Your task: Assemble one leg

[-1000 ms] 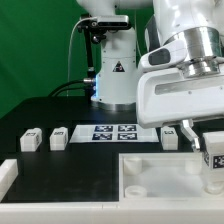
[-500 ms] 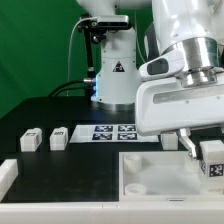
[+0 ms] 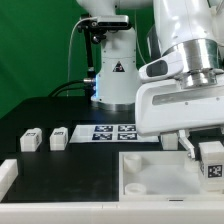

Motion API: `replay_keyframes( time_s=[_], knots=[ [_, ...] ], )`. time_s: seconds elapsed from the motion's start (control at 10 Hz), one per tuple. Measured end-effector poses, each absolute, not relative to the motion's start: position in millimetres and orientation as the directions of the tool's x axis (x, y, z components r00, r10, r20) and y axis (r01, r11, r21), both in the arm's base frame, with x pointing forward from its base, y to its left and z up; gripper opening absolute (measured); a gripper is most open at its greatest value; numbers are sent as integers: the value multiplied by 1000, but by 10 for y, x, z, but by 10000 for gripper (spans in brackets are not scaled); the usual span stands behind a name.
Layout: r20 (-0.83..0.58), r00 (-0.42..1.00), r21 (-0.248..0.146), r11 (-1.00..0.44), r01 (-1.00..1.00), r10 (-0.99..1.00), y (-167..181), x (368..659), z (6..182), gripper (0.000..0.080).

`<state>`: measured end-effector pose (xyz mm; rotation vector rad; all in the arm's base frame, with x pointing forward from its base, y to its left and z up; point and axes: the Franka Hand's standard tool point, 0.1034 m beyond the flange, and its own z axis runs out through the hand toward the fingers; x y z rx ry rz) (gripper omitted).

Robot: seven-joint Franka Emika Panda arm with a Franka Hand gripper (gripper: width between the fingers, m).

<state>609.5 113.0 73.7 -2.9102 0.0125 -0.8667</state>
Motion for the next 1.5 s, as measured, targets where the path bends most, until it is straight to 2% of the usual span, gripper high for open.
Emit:
replay_keyframes(
  time_s=[0.1, 0.2, 0.3, 0.9, 1.1, 1.2, 1.3, 1.5],
  knots=[
    [545, 838, -103, -994, 22, -38, 1130, 6094, 736, 400],
    [544, 838, -103, -994, 22, -38, 1130, 6093, 733, 538],
    [544, 838, -103, -994, 22, -38, 1129, 6092, 732, 619],
    [540, 841, -103, -994, 22, -38, 1125, 6093, 736, 649],
    [486, 873, -114, -993, 18, -40, 1075, 6120, 935, 649],
    [458, 888, -117, -993, 12, -43, 1024, 6145, 960, 649],
    [454, 890, -117, -993, 3, -51, 965, 6153, 924, 649],
    [299, 953, -140, -990, 1, -41, 1000, 6127, 880, 649]
  ],
)
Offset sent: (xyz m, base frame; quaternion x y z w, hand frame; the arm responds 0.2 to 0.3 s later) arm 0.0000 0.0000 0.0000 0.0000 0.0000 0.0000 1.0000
